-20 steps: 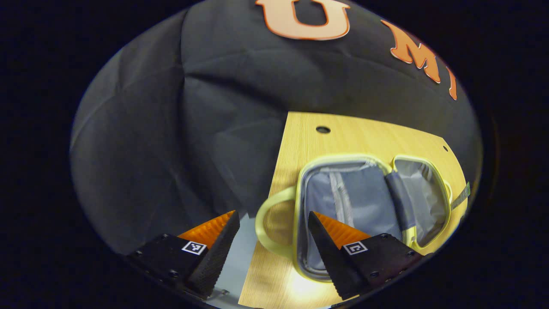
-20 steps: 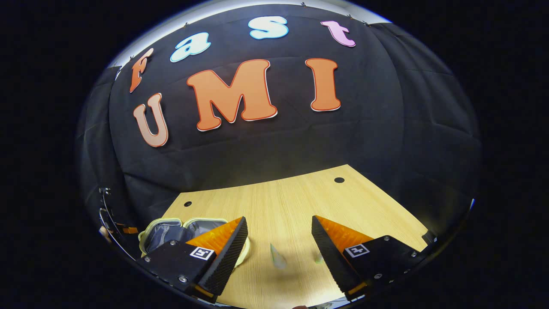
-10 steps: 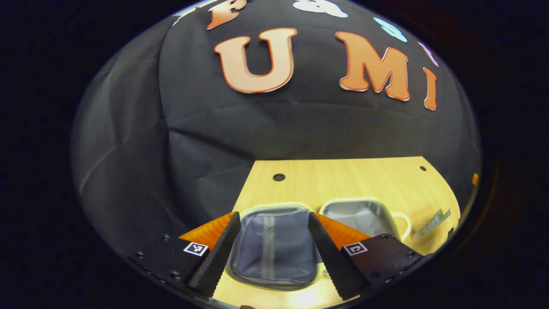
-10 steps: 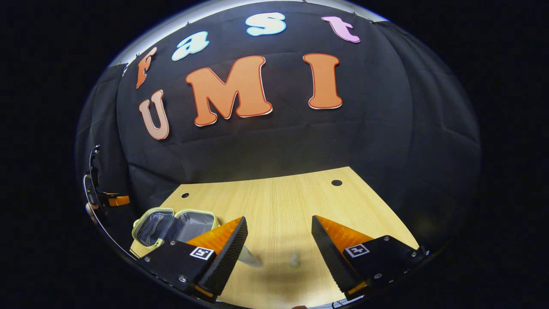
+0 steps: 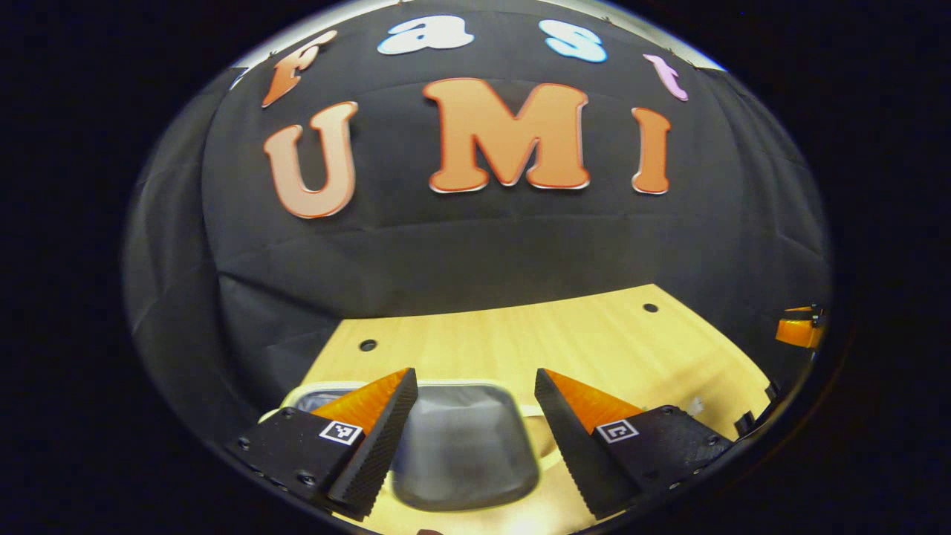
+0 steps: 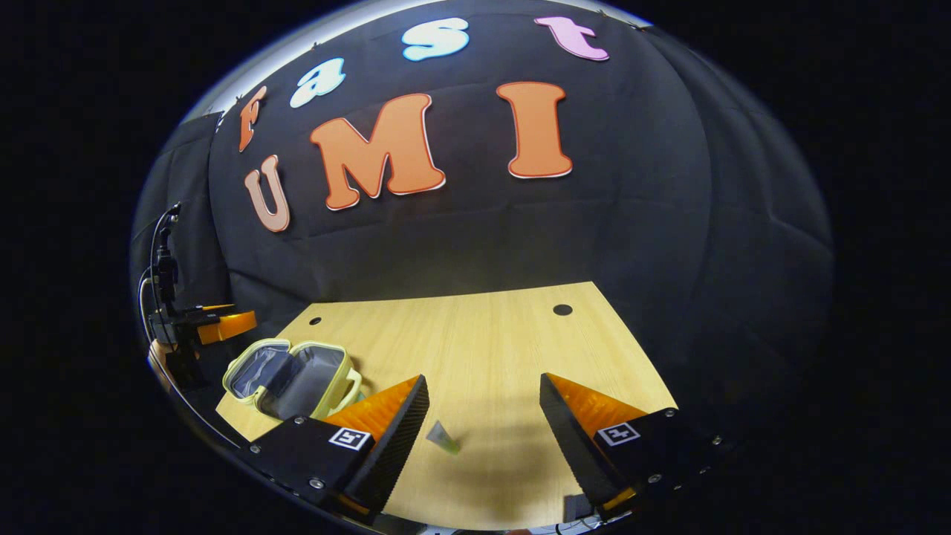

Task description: First open the suitcase, pack the skin care products into it, and then close the suitcase.

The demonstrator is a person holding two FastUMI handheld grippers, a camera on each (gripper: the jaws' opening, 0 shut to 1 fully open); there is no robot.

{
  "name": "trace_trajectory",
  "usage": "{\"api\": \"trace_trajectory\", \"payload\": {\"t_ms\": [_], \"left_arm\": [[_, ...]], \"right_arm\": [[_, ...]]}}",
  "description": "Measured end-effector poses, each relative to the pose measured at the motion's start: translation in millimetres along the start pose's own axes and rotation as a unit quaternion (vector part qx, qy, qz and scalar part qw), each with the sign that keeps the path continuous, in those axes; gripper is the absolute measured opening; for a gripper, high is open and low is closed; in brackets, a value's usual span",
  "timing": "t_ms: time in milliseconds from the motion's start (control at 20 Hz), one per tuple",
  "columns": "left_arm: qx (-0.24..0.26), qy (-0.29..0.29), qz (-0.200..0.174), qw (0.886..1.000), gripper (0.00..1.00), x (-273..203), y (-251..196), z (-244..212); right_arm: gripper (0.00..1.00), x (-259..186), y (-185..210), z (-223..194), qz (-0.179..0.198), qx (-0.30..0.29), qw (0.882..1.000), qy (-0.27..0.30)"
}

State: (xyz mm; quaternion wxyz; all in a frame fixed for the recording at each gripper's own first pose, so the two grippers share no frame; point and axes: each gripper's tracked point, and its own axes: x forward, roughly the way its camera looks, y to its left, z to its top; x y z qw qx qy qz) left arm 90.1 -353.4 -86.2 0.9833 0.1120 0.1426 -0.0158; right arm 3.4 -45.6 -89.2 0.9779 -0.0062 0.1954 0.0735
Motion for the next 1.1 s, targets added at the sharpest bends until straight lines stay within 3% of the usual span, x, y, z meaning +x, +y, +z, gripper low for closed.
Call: {"api": "trace_trajectory", "payload": {"t_ms": [200, 300, 500, 850, 1100], "left_arm": [[0.019, 0.017, -0.051, 0.998, 0.95, 25.2, -85.5, -16.1], [0.016, 0.027, -0.085, 0.996, 0.98, 34.2, -126.6, -24.0], [0.029, 0.057, -0.124, 0.990, 0.98, 52.7, -176.7, -53.4], [0.028, 0.134, -0.121, 0.983, 0.99, 78.8, -198.4, -134.0], [0.063, 0.163, -0.110, 0.978, 0.99, 99.1, -198.0, -182.0]], "right_arm": [[0.95, -5.7, -33.1, -13.6, -0.014, 0.015, 1.000, 0.015], [0.95, -7.6, -45.9, -18.0, -0.020, 0.019, 0.999, 0.019], [0.95, -7.7, -64.4, -28.7, -0.034, 0.027, 0.999, 0.033], [0.95, -5.8, -87.2, -45.3, -0.056, 0.024, 0.996, 0.061], [0.95, -1.3, -87.3, -56.7, -0.060, 0.020, 0.995, 0.080]]}}
